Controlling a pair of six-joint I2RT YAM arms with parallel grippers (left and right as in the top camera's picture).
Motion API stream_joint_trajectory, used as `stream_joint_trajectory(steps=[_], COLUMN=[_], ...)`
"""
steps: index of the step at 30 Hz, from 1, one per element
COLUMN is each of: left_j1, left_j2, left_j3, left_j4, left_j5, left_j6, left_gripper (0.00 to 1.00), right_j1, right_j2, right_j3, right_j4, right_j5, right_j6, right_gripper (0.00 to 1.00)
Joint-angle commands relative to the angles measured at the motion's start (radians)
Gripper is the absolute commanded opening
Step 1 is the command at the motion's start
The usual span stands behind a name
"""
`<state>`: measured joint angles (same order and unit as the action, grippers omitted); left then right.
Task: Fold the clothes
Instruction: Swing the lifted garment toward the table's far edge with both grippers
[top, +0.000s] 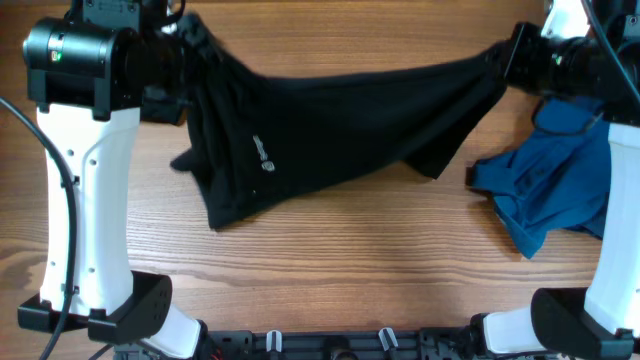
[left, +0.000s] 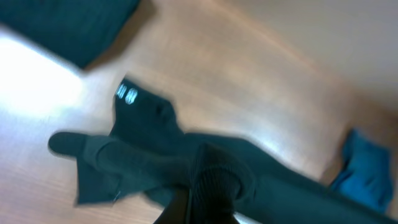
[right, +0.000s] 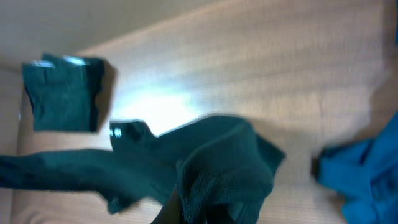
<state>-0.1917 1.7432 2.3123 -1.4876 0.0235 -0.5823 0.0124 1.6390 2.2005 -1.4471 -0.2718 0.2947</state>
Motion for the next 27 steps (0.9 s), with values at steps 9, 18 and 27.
stream_joint_trajectory(steps=[9,18,27], left_j1=[0.032,0.032,0.032], left_j2=[0.184,0.1,0.035], left_j3=[0.014,0.058,0.058], left_j4=[0.629,0.952,0.758], left_j5=[-0.102,-0.202,-0.22], left_j6=[0.054,0.081,0.083], left_gripper=[0.04,0.04,0.04], right_j1=[-0.014,-0.108,-0.111], right_j2=[0.262,0.224,0.215], right_j3=[0.008,0.261,0.259], right_j4=[0.451,0.504,0.382], right_j5=[-0.116,-0.176,-0.182], right_j6=[0.058,0.023,-0.028], right_gripper=[0.04,0.04,0.04])
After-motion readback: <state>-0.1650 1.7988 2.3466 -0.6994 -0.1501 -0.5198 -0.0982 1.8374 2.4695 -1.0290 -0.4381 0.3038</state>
